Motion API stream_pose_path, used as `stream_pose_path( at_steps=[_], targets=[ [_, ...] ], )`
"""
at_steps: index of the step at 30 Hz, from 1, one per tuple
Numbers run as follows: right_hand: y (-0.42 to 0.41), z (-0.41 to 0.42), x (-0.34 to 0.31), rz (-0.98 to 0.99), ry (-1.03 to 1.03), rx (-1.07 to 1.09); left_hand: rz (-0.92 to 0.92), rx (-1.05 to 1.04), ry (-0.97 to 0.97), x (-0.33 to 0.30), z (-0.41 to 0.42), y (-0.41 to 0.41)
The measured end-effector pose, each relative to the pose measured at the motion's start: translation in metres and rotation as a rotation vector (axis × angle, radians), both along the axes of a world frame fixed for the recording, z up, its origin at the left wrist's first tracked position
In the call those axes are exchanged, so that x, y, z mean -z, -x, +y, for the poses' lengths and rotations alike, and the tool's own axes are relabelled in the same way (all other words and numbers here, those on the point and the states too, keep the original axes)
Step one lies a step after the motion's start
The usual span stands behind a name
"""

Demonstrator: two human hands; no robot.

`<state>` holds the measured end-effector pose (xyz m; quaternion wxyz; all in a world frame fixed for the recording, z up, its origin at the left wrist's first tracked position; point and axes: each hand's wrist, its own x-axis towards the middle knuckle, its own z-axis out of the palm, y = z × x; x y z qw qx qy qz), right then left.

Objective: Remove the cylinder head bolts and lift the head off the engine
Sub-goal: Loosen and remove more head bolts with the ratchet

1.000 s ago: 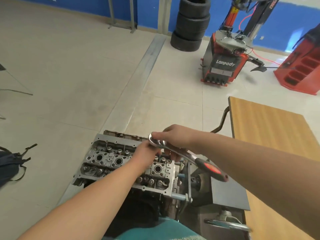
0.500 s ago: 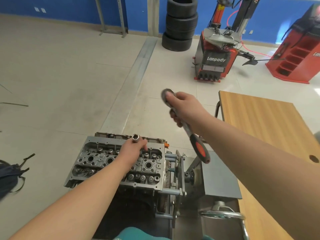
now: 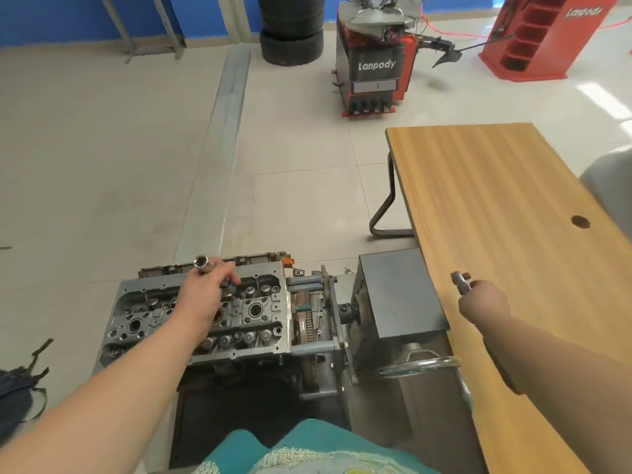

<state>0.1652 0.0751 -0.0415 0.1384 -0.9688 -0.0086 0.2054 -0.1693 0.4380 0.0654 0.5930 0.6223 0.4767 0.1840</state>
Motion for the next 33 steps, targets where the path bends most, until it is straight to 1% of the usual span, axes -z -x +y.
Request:
stream_pose_path(
  at_steps=[3,6,8,11,14,16,19,21,28,31,33],
  targets=[
    [0.001,-0.025,0.019,0.034,0.008,0.088,-0.008,0.022,-0.008,-0.001,-0.001,-0.002],
    [0.003,-0.025,0.029,-0.029,-0.056,0.097,0.020,0.030,-0.026,0.000,-0.002,-0.004],
    [0.003,-0.009,0.026,-0.122,-0.116,0.064,0.040,0.030,-0.036,0.000,-0.001,-0.006],
    [0.000,0.029,0.011,-0.257,-0.138,-0.021,0.038,0.033,-0.033,0.000,0.002,-0.007],
    [0.002,0.069,-0.004,-0.311,-0.147,-0.157,0.035,0.056,-0.044,-0.001,0.005,-0.005],
    [0.008,0.090,-0.006,-0.310,-0.135,-0.273,0.019,0.059,-0.039,-0.001,0.005,-0.003],
    [0.022,0.111,0.001,-0.300,-0.062,-0.450,0.022,0.067,-0.054,-0.001,0.006,-0.002],
    [0.030,0.117,0.009,-0.295,-0.042,-0.513,0.021,0.067,-0.052,0.001,0.007,-0.001],
    [0.050,0.112,0.029,-0.303,-0.040,-0.561,0.014,0.045,-0.041,0.007,0.009,-0.001],
    [0.049,0.112,0.020,-0.270,0.002,-0.558,0.021,0.056,-0.056,0.010,0.011,0.000],
    [0.055,0.117,0.002,-0.270,-0.005,-0.538,0.030,0.088,-0.063,0.011,0.013,0.003]
  ],
)
